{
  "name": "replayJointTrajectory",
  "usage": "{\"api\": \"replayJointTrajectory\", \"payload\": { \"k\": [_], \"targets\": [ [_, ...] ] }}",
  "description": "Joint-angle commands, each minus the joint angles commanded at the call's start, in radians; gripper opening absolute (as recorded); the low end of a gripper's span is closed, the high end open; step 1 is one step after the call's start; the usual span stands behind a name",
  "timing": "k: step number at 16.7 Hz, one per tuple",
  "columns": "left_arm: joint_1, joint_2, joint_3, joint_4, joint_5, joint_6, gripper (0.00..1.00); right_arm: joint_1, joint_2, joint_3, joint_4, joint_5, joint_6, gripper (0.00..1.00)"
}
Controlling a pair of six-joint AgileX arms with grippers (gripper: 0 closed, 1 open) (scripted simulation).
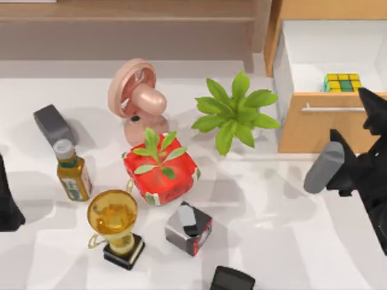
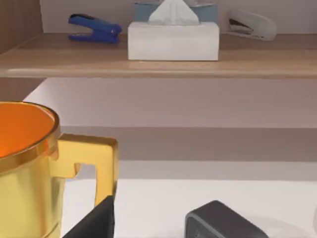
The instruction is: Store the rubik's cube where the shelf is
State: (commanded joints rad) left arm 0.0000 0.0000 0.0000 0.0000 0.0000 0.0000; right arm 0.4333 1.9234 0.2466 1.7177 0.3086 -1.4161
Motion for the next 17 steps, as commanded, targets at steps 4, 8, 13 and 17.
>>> {"api": "replayJointTrajectory", "payload": {
  "k": [4, 8, 13, 17],
  "targets": [
    [0.000, 0.000, 0.000, 0.000, 0.000, 0.000, 1.00, 0.072, -0.161, 0.163, -0.157, -0.085, 0.234, 1.00],
    [0.000, 0.000, 0.000, 0.000, 0.000, 0.000, 1.00, 0.042, -0.265, 0.475, -0.474, -0.149, 0.507, 1.00],
    [0.000, 0.000, 0.000, 0.000, 0.000, 0.000, 1.00, -0.034, -0.280, 0.934, -1.040, -0.226, 0.841, 1.00],
    [0.000, 0.000, 0.000, 0.000, 0.000, 0.000, 1.00, -0.063, -0.201, 1.273, -1.546, -0.292, 1.074, 1.00]
  ]
}}
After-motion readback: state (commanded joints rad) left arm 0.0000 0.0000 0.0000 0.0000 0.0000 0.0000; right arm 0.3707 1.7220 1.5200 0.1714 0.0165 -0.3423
